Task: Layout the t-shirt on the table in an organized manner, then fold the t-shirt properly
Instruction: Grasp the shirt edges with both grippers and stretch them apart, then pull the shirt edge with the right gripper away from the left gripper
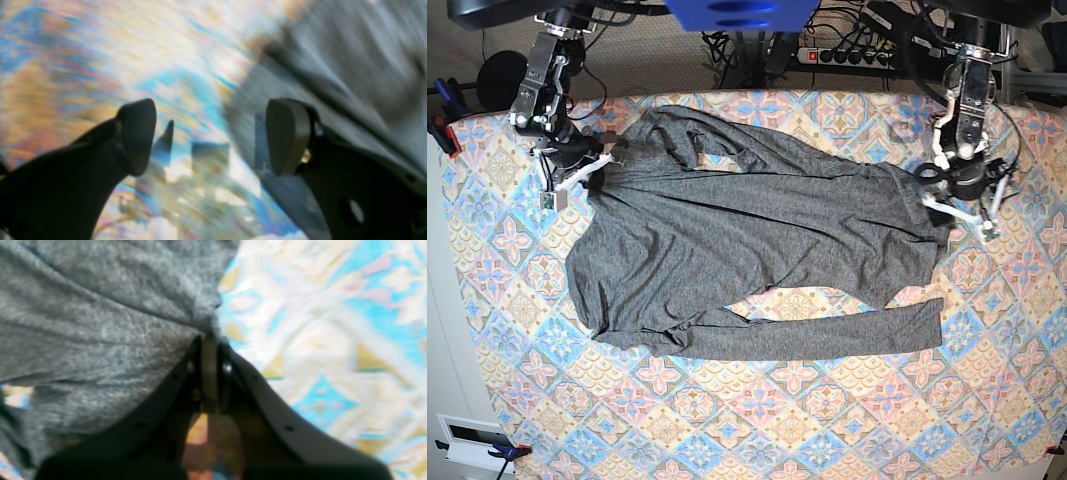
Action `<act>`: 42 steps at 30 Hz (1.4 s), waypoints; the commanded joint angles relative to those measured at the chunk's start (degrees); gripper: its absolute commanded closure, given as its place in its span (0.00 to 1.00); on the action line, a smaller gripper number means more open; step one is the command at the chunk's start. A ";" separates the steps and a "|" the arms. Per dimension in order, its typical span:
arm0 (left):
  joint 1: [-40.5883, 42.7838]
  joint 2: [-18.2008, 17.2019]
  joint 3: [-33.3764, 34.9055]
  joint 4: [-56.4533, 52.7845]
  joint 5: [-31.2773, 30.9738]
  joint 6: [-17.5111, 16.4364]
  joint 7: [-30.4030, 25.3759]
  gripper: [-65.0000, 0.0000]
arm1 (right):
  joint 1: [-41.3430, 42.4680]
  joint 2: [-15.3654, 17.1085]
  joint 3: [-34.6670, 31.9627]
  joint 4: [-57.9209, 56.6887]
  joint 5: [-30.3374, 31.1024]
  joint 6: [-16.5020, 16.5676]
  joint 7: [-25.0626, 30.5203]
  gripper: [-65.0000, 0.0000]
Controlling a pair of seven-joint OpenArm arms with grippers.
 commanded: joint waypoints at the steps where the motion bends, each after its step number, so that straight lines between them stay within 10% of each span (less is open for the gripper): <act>1: -0.52 -0.69 -1.09 0.95 -0.51 0.03 -0.96 0.23 | -0.36 0.81 0.53 0.16 -3.85 -1.27 -1.42 1.00; 18: -0.96 -0.78 -7.51 0.69 -11.24 0.03 -0.96 0.23 | -1.68 0.81 3.87 6.49 -15.27 -1.27 -0.81 0.99; 31: -1.04 -0.78 -7.51 0.69 -11.24 -0.05 -0.96 0.23 | -2.64 0.81 3.78 15.72 -16.15 -1.27 -4.06 0.56; 42: -1.04 -0.69 -7.51 0.69 -11.24 -0.05 -0.96 0.23 | 9.05 0.90 1.23 11.94 -15.89 -1.01 -4.32 0.53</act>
